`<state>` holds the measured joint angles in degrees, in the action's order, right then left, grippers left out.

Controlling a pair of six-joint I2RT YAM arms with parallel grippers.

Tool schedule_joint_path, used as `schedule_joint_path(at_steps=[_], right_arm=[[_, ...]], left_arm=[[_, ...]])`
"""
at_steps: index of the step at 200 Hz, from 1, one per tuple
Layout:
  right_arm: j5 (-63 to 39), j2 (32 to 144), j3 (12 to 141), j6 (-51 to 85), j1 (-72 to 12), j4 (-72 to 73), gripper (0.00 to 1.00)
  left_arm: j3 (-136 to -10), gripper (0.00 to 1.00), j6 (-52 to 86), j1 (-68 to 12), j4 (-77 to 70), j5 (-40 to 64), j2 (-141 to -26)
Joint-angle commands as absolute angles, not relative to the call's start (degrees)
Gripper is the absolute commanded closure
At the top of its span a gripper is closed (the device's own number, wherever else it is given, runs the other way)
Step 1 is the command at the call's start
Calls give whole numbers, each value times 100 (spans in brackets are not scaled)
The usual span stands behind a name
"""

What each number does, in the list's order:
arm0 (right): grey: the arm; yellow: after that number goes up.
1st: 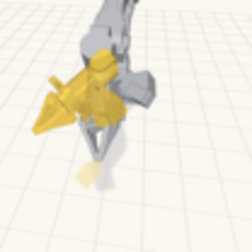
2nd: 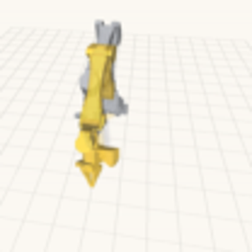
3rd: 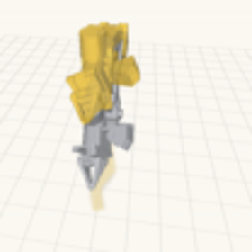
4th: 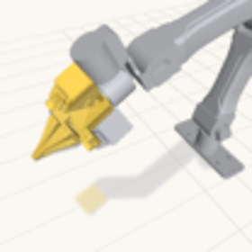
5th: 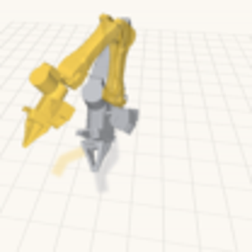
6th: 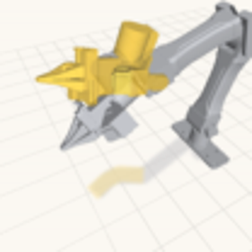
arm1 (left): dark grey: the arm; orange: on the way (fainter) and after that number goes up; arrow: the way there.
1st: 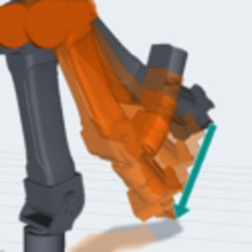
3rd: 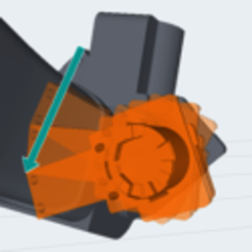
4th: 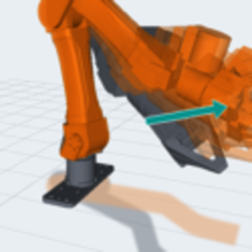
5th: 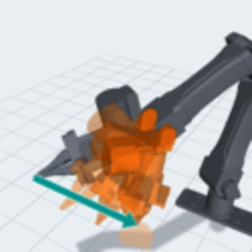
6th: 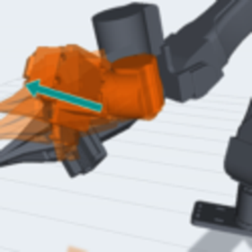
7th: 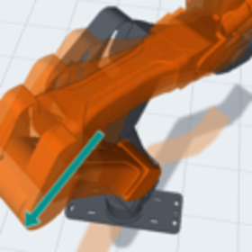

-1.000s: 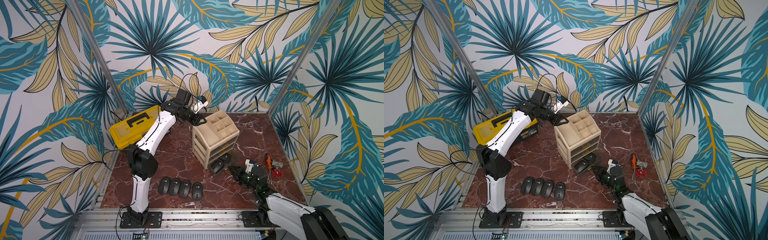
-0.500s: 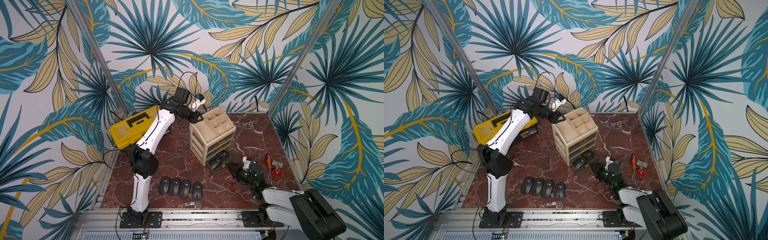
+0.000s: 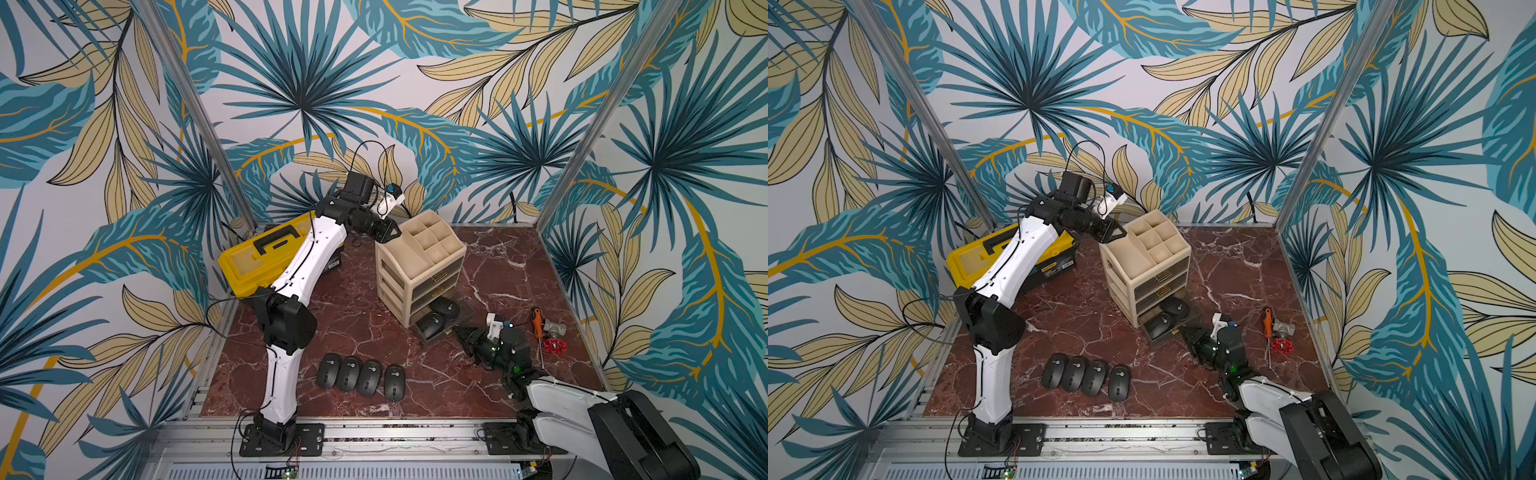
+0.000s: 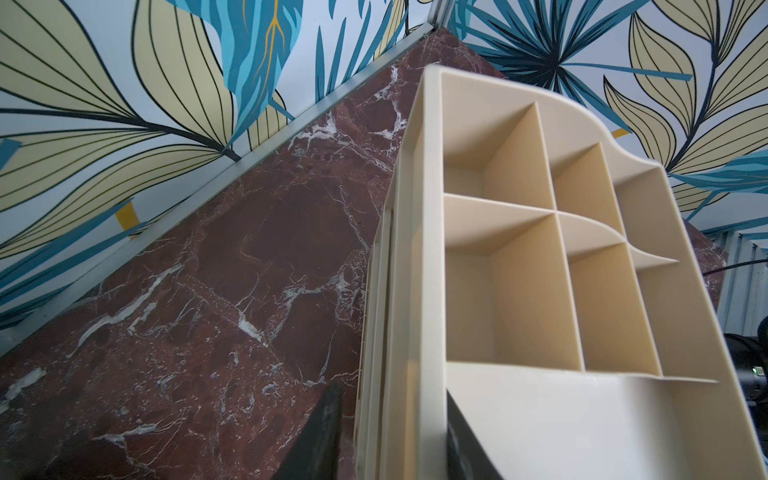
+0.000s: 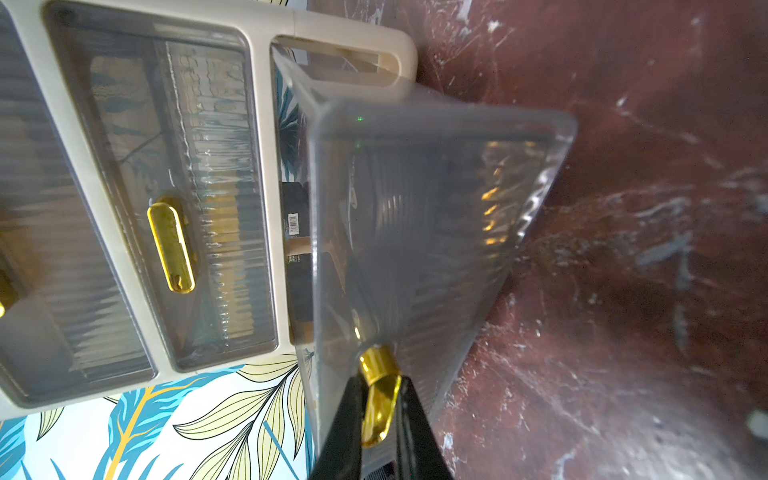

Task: Take the mice out of the drawer
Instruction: Open the drawer in the storage box.

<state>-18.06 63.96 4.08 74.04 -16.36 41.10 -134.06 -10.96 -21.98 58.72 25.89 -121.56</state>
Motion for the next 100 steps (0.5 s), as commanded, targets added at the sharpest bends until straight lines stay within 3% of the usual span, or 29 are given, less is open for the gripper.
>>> schedule_joint_path(at_steps=[1, 100], right_arm=[[-1736, 6368, 302, 7058, -1582, 3239, 94], [-2024, 6324, 461, 6858, -1222, 2881, 94]], left_arm=[[-13700, 64, -1091, -2020, 5794, 2167, -12412], [-13709, 63, -1164, -2008, 5796, 2137, -12419]])
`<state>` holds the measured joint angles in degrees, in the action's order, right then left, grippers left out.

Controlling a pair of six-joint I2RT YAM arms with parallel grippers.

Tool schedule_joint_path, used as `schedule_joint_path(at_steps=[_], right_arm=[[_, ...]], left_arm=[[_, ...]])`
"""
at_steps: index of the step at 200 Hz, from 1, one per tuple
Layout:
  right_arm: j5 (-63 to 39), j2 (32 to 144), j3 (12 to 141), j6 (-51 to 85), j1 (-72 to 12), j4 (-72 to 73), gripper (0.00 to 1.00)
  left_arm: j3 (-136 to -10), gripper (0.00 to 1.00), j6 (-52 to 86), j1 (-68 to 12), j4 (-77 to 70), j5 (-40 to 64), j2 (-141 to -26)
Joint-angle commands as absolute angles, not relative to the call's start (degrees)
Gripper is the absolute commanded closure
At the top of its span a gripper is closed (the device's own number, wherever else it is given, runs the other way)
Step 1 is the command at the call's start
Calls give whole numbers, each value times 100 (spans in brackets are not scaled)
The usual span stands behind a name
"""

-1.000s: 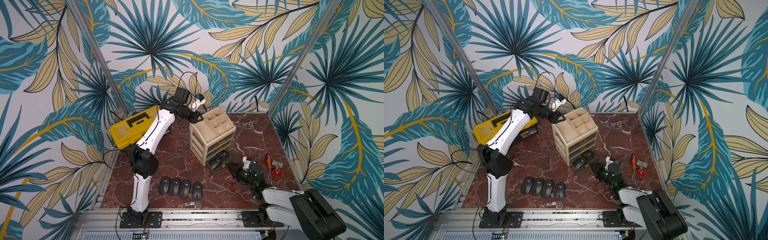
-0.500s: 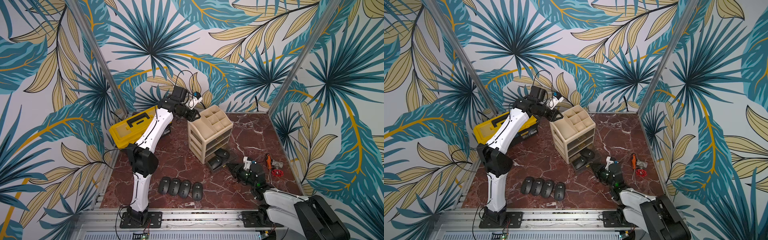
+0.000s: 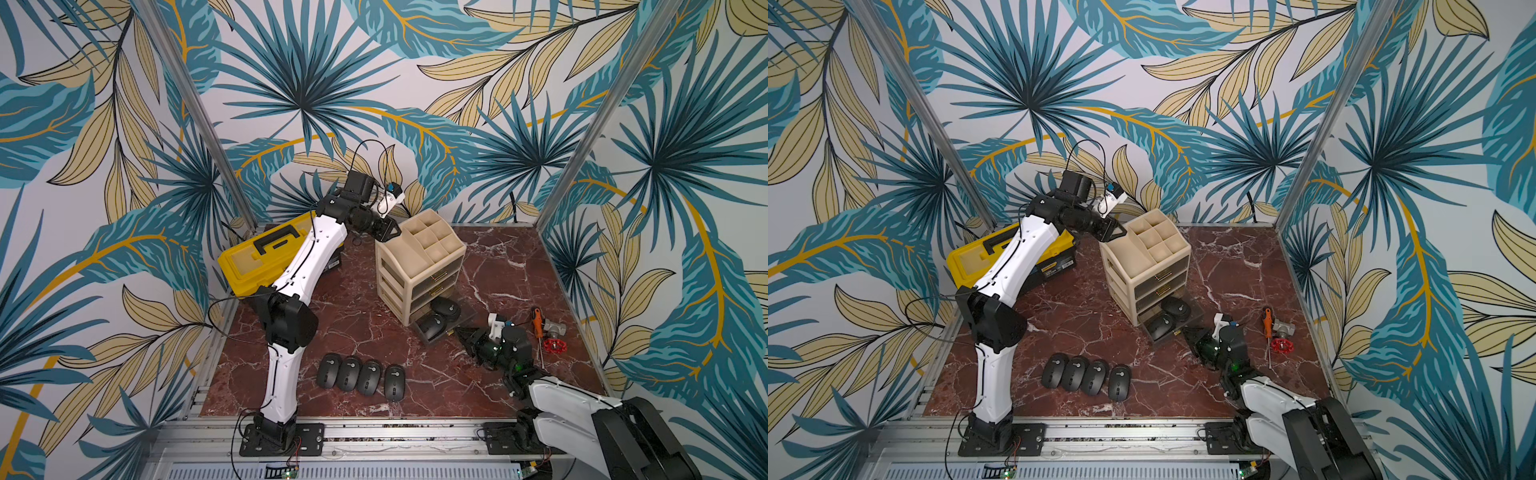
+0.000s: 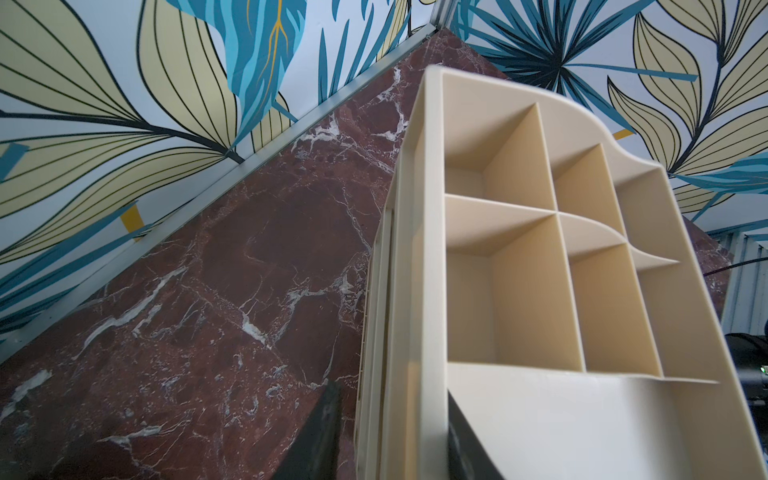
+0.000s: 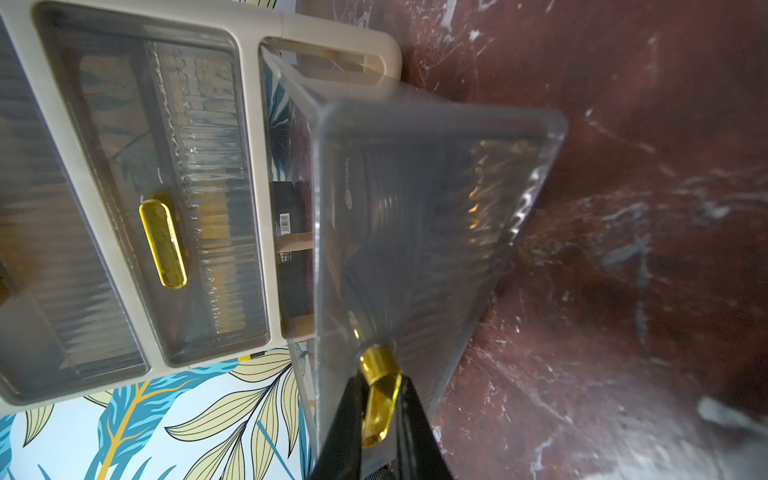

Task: Take the mice out of the drawer
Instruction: Open the drawer in the storage box.

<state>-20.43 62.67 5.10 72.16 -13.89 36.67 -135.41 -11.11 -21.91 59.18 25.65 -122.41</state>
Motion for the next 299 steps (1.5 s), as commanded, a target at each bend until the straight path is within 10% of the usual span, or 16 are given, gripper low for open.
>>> schedule_joint_path(at_steps=[1, 138, 214, 299], right_arm=[[-2031, 6326, 459, 6857, -1217, 2877, 94], [-2617, 6653, 719, 6492, -704, 2645, 92], [-2741, 6708, 910, 6311, -542, 2382, 73], [-2775, 5819, 1286, 5576, -466, 794, 28]], left_arm=[[-13706, 63, -1167, -2006, 5790, 2136, -12419], [-13516, 63, -1273, -2045, 5750, 2079, -12344], [-13545, 46, -1266, -2106, 5749, 2002, -12338], [-13610, 9, -1010, -2182, 5779, 1765, -11924]])
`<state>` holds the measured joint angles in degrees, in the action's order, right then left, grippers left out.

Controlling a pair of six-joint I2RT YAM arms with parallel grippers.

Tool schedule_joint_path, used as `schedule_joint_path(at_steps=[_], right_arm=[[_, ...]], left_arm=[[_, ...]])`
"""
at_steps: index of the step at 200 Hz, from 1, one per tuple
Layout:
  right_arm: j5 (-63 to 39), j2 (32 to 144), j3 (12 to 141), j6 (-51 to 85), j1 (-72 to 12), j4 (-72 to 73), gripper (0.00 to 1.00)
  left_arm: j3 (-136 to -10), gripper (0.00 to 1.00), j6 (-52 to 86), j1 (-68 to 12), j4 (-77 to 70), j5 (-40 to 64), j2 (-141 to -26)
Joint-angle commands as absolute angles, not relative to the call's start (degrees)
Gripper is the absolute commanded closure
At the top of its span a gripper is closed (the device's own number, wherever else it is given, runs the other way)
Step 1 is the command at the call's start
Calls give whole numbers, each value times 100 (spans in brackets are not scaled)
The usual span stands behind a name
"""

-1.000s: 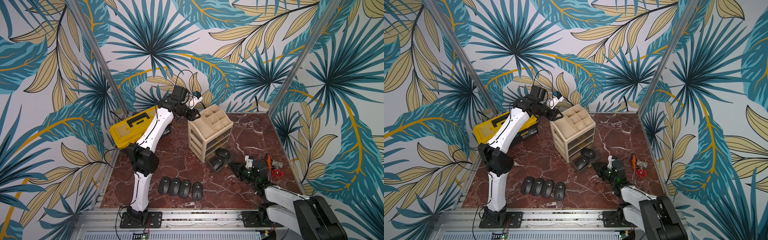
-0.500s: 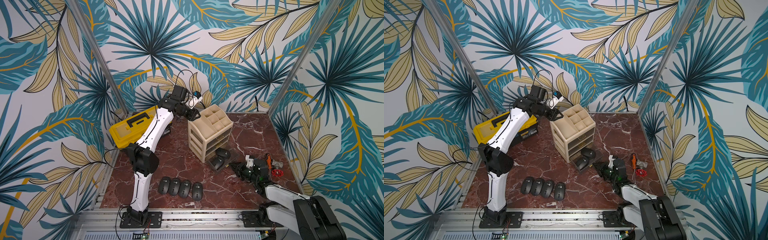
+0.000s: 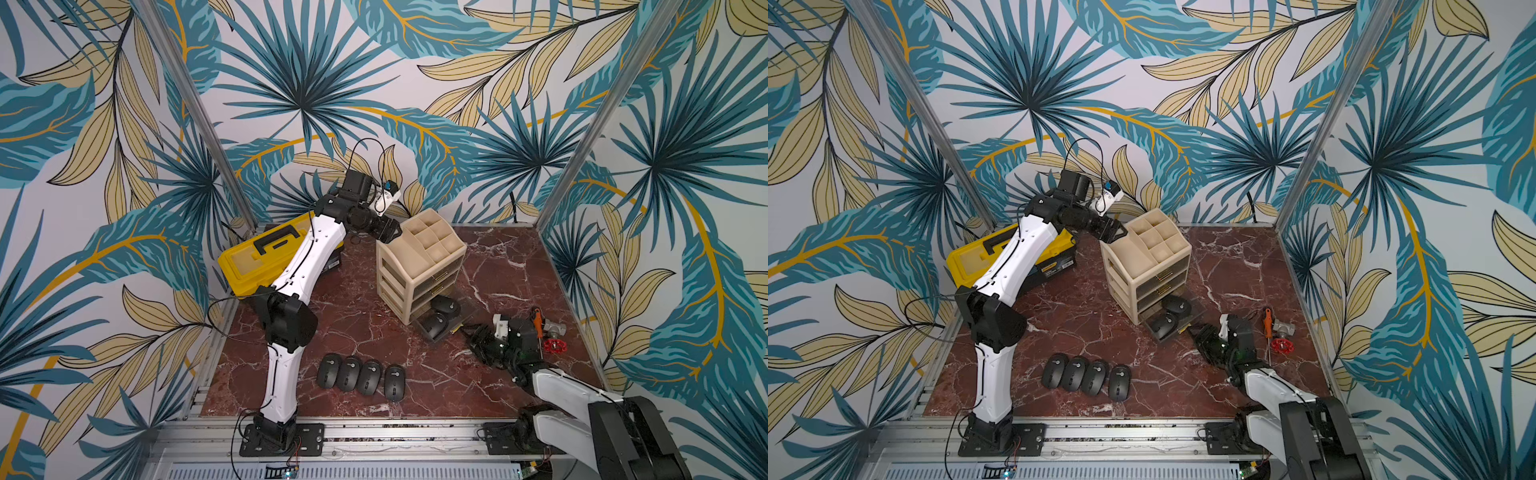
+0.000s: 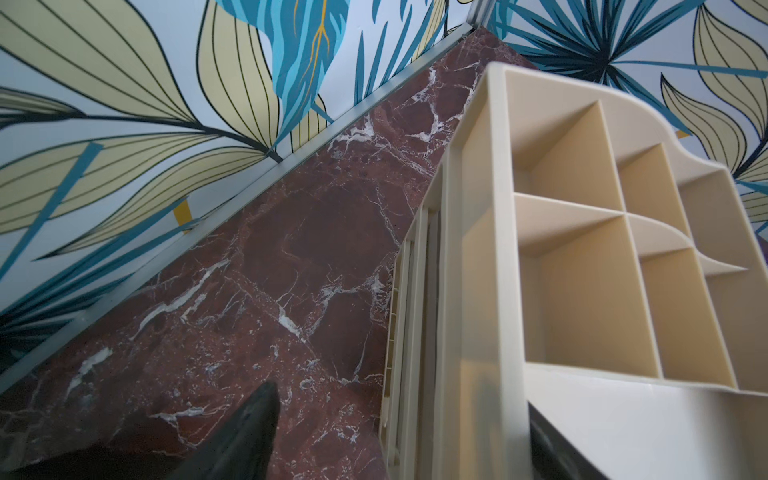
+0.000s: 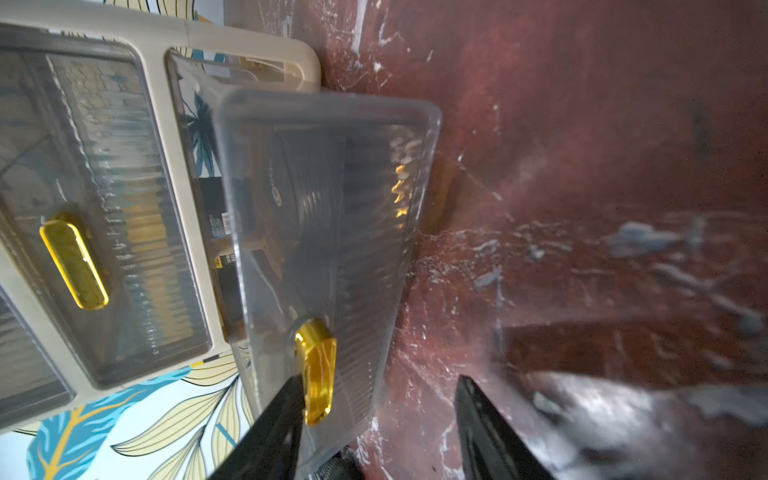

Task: Take the mice out of the drawer
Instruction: Open the drawer in the storage box.

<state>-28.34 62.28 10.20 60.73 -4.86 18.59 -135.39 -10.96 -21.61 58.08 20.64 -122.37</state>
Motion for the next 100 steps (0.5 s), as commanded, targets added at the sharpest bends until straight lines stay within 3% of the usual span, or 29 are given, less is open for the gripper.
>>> schedule_joint_path(at_steps=[1, 30, 51, 100], right_arm=[[-2768, 5797, 1307, 5556, -466, 740, 28], [-2535, 5095, 1816, 4889, -466, -749, 11], [-2503, 4888, 2180, 4535, -466, -1586, 2], [-2546, 4793, 3256, 3599, -466, -3192, 0]], left_arm=[[-13603, 8, -997, -2185, 5772, 1753, -11921], [-13442, 0, -878, -2301, 5726, 1398, -11539], [-13435, 0, -724, -2402, 5739, 1317, -11298], [-13446, 0, -478, -3055, 6093, 1085, -10850]])
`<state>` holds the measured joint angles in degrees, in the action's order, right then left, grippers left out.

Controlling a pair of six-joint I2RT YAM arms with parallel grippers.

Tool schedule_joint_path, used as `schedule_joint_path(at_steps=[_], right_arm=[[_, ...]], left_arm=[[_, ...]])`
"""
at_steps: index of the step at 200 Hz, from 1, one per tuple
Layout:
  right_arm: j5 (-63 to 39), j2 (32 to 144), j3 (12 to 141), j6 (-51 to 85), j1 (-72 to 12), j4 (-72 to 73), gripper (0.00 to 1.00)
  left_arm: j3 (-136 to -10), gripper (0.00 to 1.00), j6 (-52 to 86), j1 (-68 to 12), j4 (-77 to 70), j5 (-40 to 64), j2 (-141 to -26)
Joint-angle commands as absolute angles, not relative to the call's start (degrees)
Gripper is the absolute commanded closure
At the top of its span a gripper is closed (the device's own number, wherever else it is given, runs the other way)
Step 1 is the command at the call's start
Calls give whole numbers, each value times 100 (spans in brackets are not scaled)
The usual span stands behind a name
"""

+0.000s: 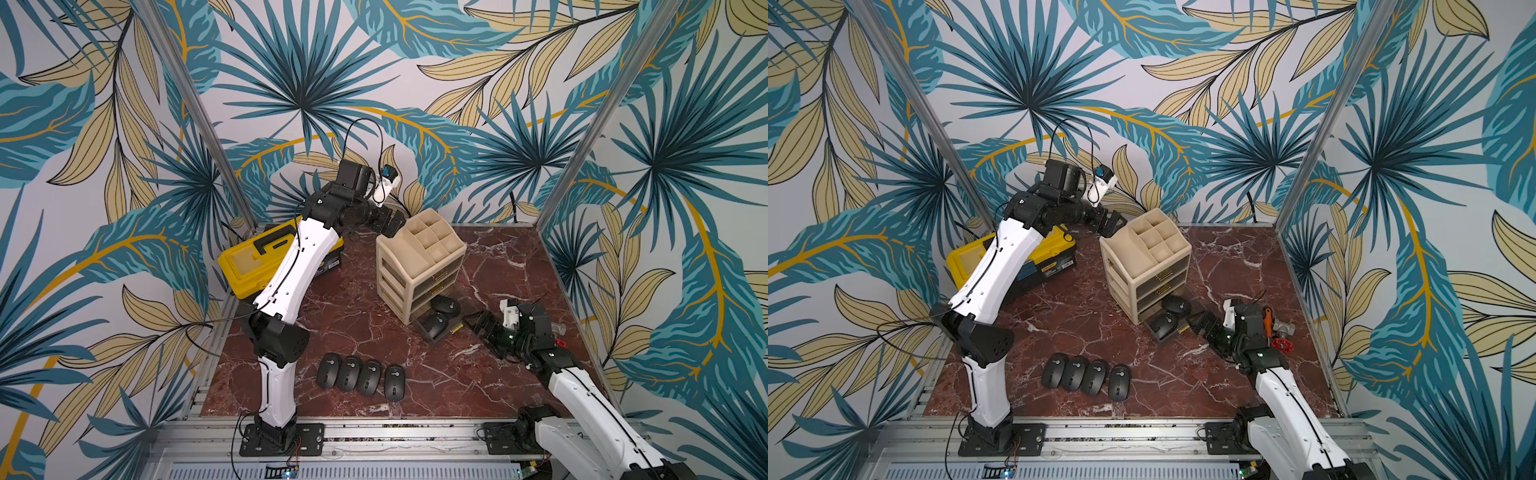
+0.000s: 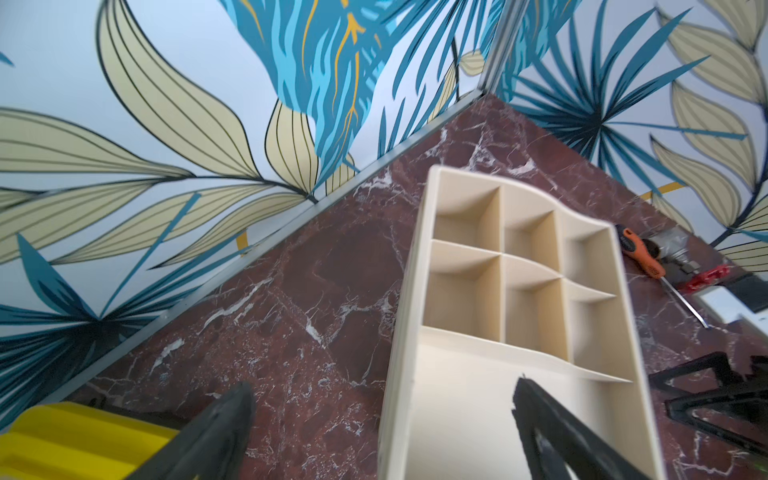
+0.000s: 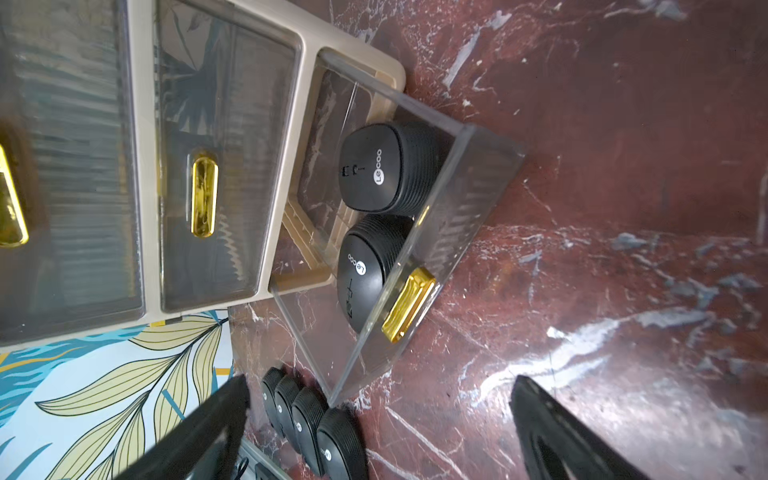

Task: Take the mice out of the drawer
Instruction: Open the drawer in the storage box, then pick up the mouse from the drawer.

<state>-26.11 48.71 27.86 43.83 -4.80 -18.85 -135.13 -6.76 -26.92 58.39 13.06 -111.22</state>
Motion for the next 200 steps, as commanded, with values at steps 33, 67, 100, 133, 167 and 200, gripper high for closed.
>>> schedule_joint_path(at_steps=[33, 67, 100, 133, 167, 200], right_arm=[[-2602, 4805, 4294, 2849, -466, -4541, 1], [-2770, 4760, 5308, 2154, -466, -5668, 0], [-2671, 4589, 6146, 1757, -466, -6473, 0], [-2205, 4448, 6828, 1291, -466, -7189, 1], [-1906, 4464, 7165, 1278, -466, -7567, 1], [-2114, 4400, 7165, 1288, -466, -7637, 1]], left_arm=[[-13118, 0, -218, -3708, 6207, 723, -10582], [-12656, 1, 75, -4327, 6114, 466, -10424], [-12413, 5, 363, -4829, 6039, 38, -10579], [-12124, 14, 666, -5121, 5795, 160, -10780], [-12100, 35, 771, -5457, 5793, 127, -11149], [-12105, 42, 612, -5572, 5931, 46, -11495]])
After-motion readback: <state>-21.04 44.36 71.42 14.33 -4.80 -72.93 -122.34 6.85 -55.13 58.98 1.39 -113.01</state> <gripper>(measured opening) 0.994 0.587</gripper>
